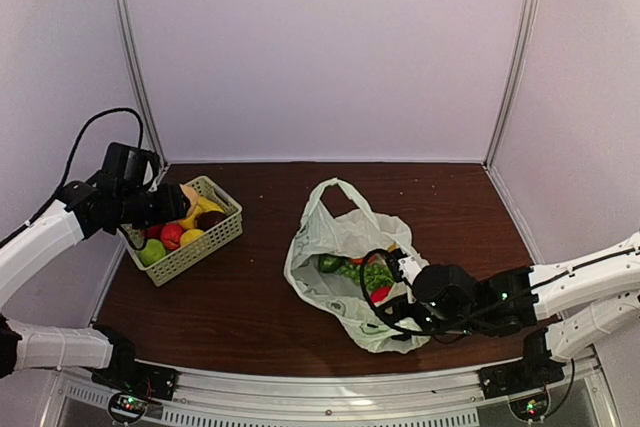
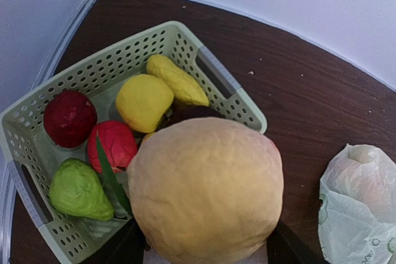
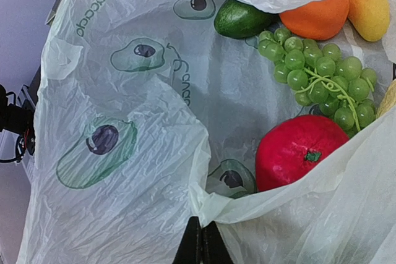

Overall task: Untie the knot of the plastic bag and take out the fruit
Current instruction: Place the fake fruit in the bin.

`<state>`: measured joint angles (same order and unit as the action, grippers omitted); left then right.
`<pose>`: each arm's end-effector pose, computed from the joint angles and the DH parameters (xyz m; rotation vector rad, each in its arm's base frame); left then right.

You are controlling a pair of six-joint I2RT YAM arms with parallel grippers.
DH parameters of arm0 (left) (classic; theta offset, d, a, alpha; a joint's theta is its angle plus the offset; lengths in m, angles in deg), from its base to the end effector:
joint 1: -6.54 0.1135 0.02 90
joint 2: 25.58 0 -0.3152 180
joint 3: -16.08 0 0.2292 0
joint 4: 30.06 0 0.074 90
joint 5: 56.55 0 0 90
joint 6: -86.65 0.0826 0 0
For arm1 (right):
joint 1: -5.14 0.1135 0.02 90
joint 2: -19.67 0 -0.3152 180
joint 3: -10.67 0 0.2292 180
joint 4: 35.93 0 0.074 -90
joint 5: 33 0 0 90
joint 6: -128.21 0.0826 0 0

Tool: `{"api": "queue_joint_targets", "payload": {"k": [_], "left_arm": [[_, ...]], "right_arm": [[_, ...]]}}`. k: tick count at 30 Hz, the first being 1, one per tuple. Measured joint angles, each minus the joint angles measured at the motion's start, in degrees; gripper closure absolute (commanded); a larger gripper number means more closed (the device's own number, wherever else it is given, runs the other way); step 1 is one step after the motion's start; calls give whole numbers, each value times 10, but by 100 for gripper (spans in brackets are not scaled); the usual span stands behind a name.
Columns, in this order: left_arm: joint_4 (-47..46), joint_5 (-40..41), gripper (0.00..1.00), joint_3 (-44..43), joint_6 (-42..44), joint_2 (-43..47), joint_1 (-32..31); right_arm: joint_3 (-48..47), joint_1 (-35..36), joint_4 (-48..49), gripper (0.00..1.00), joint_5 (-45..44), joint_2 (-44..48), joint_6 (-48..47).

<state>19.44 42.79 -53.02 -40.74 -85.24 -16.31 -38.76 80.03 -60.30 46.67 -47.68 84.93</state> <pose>0.1949 -0.0676 0.3230 -0.3753 2.2553 -0.3724 0.0747 0.2197 0.2294 -0.5026 2.4068 0.8400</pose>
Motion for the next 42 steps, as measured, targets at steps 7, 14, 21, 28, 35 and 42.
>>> {"api": "queue_joint_targets", "payload": {"k": [7,14,21,28,35,42], "left_arm": [[10,-18,31,81,5,13,74],[5,-10,31,108,24,-10,90],[-13,-2,31,111,48,-59,117],[-24,-6,15,112,52,-65,118],[-28,-8,6,116,50,-57,118],[-17,-21,9,116,50,-12,118]], "right_arm": [[-4,0,1,100,0,-12,-2],[-9,0,1,100,1,-16,-2],[-9,0,0,100,1,-15,-2],[-9,0,0,100,1,-14,-2],[-9,0,0,100,1,-14,-2],[-9,0,0,100,1,-14,-2]]}}
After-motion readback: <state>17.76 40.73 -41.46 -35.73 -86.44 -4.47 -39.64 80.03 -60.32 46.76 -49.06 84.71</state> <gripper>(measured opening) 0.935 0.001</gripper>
